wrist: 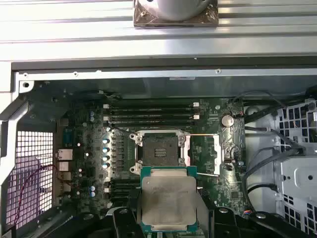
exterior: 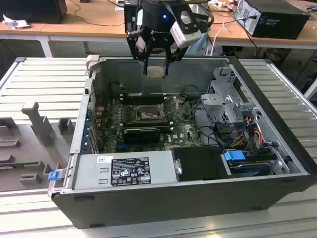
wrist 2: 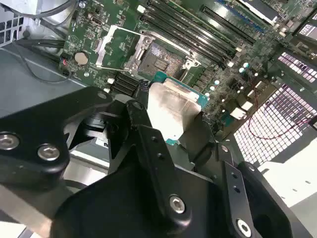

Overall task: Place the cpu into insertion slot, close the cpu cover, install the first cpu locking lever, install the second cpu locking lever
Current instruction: 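Place the cpu into insertion slot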

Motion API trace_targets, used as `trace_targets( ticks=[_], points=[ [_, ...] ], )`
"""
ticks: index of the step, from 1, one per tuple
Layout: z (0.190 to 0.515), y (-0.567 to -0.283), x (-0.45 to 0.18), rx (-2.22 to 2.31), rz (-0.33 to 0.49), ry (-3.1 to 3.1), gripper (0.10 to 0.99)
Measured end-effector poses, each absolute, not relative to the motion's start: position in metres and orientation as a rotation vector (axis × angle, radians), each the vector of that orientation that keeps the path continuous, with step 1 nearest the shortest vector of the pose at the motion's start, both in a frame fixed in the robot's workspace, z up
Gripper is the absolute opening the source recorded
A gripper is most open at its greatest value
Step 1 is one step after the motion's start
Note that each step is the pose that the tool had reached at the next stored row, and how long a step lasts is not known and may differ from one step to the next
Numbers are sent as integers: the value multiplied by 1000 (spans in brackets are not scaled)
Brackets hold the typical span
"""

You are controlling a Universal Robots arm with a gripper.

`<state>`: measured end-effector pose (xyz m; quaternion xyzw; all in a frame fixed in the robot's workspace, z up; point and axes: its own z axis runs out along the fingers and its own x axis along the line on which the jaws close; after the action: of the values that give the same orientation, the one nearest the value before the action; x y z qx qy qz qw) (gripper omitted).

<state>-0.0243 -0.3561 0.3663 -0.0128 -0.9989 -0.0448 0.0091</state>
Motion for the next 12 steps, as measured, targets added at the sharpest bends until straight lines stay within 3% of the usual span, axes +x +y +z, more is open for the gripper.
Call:
trace_targets(
  ticks=[12],
  points=[
    [365,-356,-24,-192,-141,-3119,533]
  ],
)
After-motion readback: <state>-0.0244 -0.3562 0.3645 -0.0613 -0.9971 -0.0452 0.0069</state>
